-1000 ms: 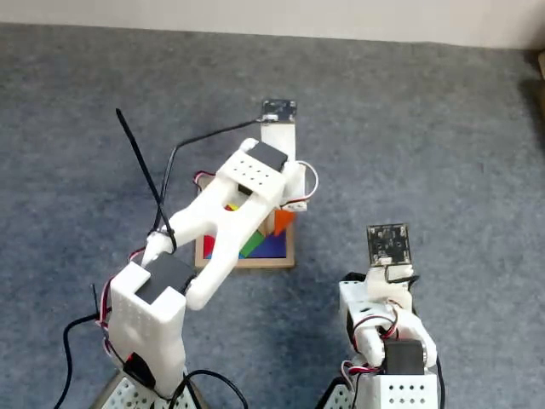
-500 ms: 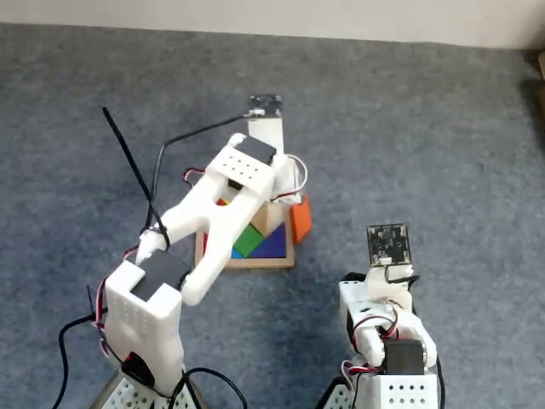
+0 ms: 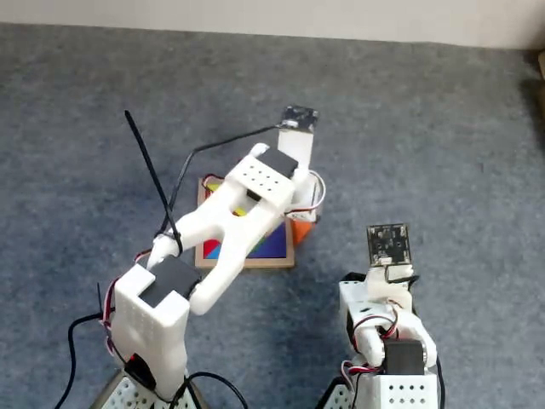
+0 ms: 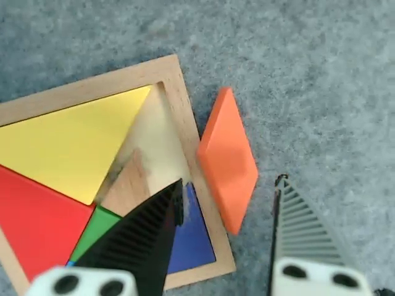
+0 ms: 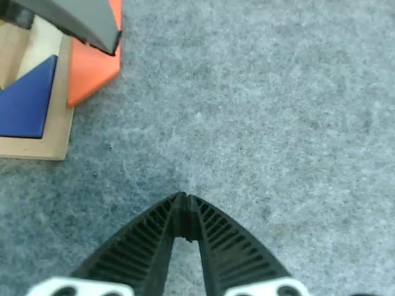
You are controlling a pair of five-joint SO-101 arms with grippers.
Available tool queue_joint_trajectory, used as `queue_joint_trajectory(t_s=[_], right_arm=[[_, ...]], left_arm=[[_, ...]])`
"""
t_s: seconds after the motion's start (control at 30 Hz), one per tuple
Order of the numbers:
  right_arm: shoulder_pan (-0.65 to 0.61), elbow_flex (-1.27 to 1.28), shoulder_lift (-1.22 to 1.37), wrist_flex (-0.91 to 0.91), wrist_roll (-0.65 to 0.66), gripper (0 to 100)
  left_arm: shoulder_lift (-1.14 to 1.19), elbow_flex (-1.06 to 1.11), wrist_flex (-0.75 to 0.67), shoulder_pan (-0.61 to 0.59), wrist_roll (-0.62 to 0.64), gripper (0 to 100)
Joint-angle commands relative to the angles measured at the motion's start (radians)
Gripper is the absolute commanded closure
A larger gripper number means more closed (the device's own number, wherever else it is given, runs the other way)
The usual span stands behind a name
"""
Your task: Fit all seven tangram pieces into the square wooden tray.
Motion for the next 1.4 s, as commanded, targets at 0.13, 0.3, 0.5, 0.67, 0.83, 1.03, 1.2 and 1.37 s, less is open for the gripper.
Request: queue_joint_trajectory(t_s=[0.13, 0.3, 0.5, 0.67, 0.83, 1.03, 1.2, 1.37], right_arm=[[0.010, 0.094, -0.012, 0.007, -0.005, 99.1], [0.010, 0.094, -0.012, 0.007, -0.005, 99.1], [0.010, 0.094, -0.012, 0.007, -0.005, 99.1], [0.010, 0.094, -0.012, 0.007, -0.005, 99.1], [0.010, 0.094, -0.012, 0.007, -0.005, 99.1], [0.012, 0.094, -0.012, 0.007, -0.005, 99.1], [0.012, 0.094, -0.012, 0.007, -0.005, 99.1], [0.012, 0.094, -0.012, 0.007, -0.005, 99.1]], left_arm=[[0.148, -0.099, 0.014, -0.047, -0.124, 87], [0.237, -0.278, 0.157, -0.099, -0.152, 92], [0.282, -0.487, 0.385, -0.176, -0.157, 92], [0.275, -0.579, 0.493, -0.174, -0.158, 92], [0.272, -0.608, 0.519, -0.145, -0.158, 92], [0.282, -0.604, 0.508, -0.183, -0.158, 92], [0.275, -0.607, 0.509, -0.239, -0.166, 92], [0.283, -0.599, 0.509, -0.277, -0.230, 92]])
